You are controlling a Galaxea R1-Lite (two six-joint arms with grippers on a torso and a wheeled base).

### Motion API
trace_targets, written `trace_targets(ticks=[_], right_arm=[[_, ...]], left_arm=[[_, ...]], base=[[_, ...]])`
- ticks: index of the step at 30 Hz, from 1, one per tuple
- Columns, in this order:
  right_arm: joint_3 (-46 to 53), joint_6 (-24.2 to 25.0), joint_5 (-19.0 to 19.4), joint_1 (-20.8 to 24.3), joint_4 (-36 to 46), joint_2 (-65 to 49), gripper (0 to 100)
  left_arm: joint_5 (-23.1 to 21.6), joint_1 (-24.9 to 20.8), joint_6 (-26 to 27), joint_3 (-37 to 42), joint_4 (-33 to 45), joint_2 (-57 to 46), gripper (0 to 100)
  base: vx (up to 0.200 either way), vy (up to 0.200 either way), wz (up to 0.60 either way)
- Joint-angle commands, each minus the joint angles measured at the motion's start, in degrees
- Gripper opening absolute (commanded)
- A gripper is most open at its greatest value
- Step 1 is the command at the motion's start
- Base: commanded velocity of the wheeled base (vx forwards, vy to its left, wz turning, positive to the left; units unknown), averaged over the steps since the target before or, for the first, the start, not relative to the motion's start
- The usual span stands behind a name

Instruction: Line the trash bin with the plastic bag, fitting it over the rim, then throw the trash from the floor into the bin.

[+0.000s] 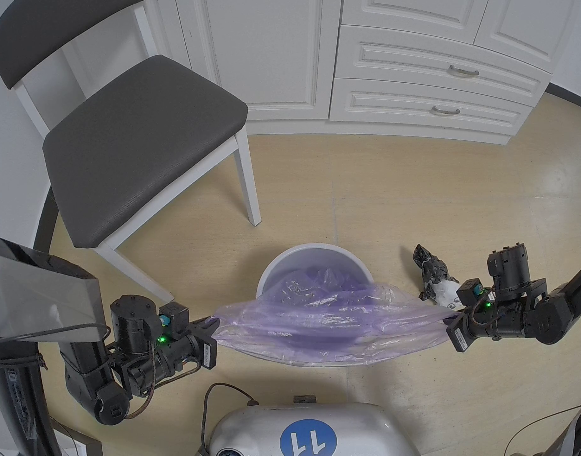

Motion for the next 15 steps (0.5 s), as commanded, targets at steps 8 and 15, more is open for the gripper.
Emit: trace_targets(ticks=[8, 15], right_arm=[[4.6, -7.2, 3.5, 0.1, 0.2, -2.9, 0], [2.1, -4.1, 2.9, 3.4, -3.0, 6.2, 0]], left_arm=[[-0.4, 0.6, 0.3, 1.3, 0.0, 5.0, 0], [0.1, 1.2, -0.5, -2.6, -0.1, 9.9, 0]], base=[[0.0, 0.0, 0.0], [0.0, 0.0, 0.0]])
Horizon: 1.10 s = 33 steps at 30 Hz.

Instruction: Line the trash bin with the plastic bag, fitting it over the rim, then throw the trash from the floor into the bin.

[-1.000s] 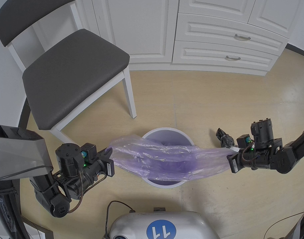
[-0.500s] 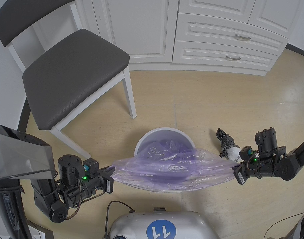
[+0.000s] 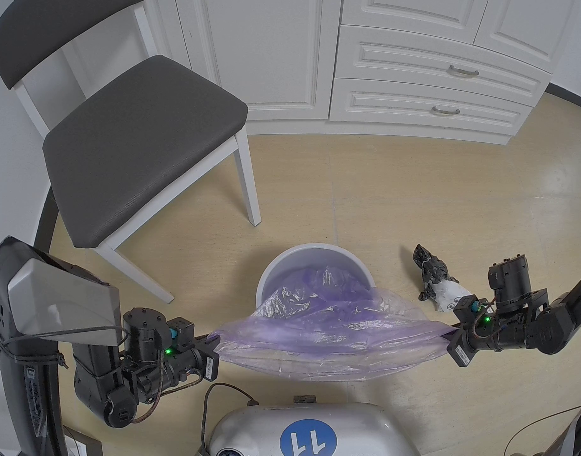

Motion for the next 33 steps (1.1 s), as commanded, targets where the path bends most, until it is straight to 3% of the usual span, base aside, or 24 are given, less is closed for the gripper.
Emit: trace_targets(ticks=[1, 2, 3, 5, 12, 16, 24, 33], right_arm=[[-1.9, 5.2, -0.5, 3.3, -4.1, 8.1, 0], [-1.9, 5.2, -0.5, 3.3, -4.1, 8.1, 0], [-2.3, 8.9, -1.5, 4.7, -7.8, 10.4, 0], [-2.7, 11.8, -3.2, 5.6, -12.1, 13.4, 0], [-6.4, 18.2, -6.5, 8.4, -26.4, 25.0, 0], [-9.2, 21.8, -10.4, 10.1, -33.4, 29.1, 0], [-7.4, 22.0, -10.9, 9.5, -34.0, 24.6, 0], [-7.0, 21.5, -10.9, 7.4, -34.2, 25.5, 0]], left_arm=[[0.2, 1.2, -0.5, -3.1, -0.1, 4.3, 0], [0.2, 1.2, -0.5, -3.1, -0.1, 4.3, 0], [0.0, 1.9, -0.5, -3.4, -0.1, 4.7, 0], [0.1, 2.2, -0.7, -4.6, -0.1, 5.6, 0], [0.6, 2.2, -1.7, -7.9, -0.1, 7.8, 0], [1.8, 2.4, -4.5, -9.8, -0.1, 6.8, 0], [2.0, 2.6, -9.8, -10.0, -0.1, -0.1, 0], [2.1, 2.6, -10.0, -10.5, -0.1, 1.7, 0]], base=[[0.0, 0.0, 0.0], [0.0, 0.0, 0.0], [0.0, 0.0, 0.0], [0.0, 0.0, 0.0], [0.0, 0.0, 0.0], [0.0, 0.0, 0.0], [0.0, 0.0, 0.0], [0.0, 0.0, 0.0]])
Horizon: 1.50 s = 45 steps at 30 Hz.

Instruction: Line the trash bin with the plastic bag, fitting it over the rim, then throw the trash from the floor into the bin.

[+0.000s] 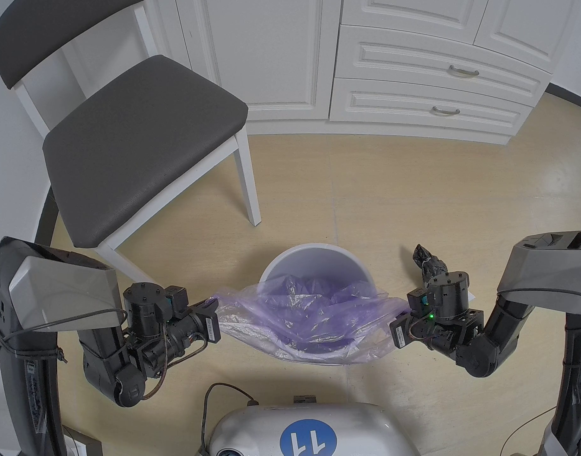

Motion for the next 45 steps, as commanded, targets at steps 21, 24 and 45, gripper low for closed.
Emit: trace_targets(ticks=[21, 24, 45], right_arm=[[7.4, -10.2, 5.0, -5.2, -7.4, -2.0, 100], [9.4, -12.4, 8.0, -7.0, -11.2, -2.2, 100], [14.2, -12.4, 35.7, -17.0, -13.3, -7.8, 100]], left_arm=[[0.3, -0.5, 0.2, 0.2, -0.1, 0.6, 0], [0.3, -0.5, 0.3, 0.3, -0.1, 0.5, 0], [0.4, -0.9, 0.4, 0.4, -0.1, 0.3, 0]], base=[[0.0, 0.0, 0.0], [0.0, 0.0, 0.0], [0.0, 0.0, 0.0]])
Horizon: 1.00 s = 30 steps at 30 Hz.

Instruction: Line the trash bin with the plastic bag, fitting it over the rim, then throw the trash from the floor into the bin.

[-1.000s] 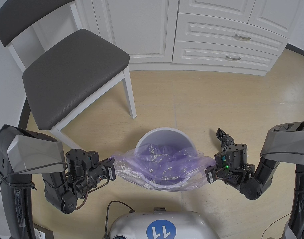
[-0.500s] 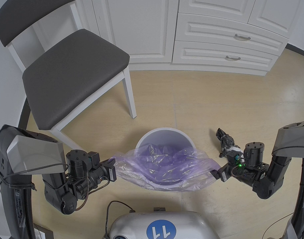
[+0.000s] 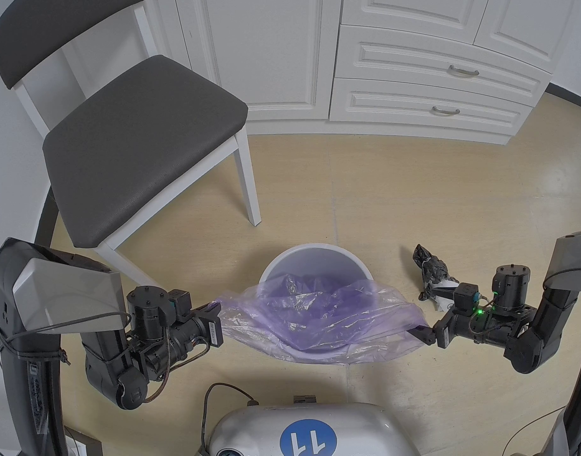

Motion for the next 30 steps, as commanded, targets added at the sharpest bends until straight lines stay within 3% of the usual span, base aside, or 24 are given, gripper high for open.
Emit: trace_targets(ticks=[1, 3, 5, 8, 9, 10, 13, 21, 26, 30], right_arm=[[0.6, 0.9, 5.5, -3.4, 0.0, -1.2, 100], [0.6, 1.7, 7.2, -3.8, 0.0, -1.4, 100], [0.5, 6.6, 13.0, -4.5, -0.1, -2.9, 100], [0.1, 11.3, 16.3, -4.9, -0.1, -4.4, 100], [-0.1, 16.0, 18.2, -5.0, -0.5, -5.7, 100], [-0.2, 17.1, 18.6, -5.1, -0.8, -5.9, 100], [-0.2, 20.3, 18.8, -5.2, -3.6, -6.0, 100], [-1.4, 22.1, 17.8, -2.7, -5.0, -6.8, 100], [-2.0, 28.4, 13.7, 0.2, -4.8, -9.3, 100], [-2.2, 29.2, 13.2, 0.2, -4.7, -8.8, 100]], left_arm=[[0.0, -0.1, 0.0, 0.0, 0.0, -0.3, 0], [0.0, -0.1, 0.0, 0.0, 0.0, -0.2, 0], [0.0, -0.1, 0.0, 0.0, 0.0, -0.1, 0], [0.0, -0.1, 0.0, 0.0, 0.0, 0.0, 0], [0.0, -0.1, 0.0, 0.0, 0.0, 0.0, 0], [0.0, -0.1, 0.0, 0.0, 0.0, 0.1, 0], [0.0, -0.4, 0.0, 0.0, 0.0, 0.1, 0], [0.0, -0.4, 0.0, -0.1, 0.0, 0.2, 0], [0.0, -0.4, 0.0, -0.1, 0.0, 0.1, 0], [0.0, -0.4, 0.0, -0.1, 0.0, 0.2, 0]], base=[[0.0, 0.0, 0.0], [0.0, 0.0, 0.0], [0.0, 0.0, 0.0], [0.0, 0.0, 0.0], [0.0, 0.0, 0.0], [0.0, 0.0, 0.0], [0.0, 0.0, 0.0], [0.0, 0.0, 0.0], [0.0, 0.0, 0.0], [0.0, 0.0, 0.0]])
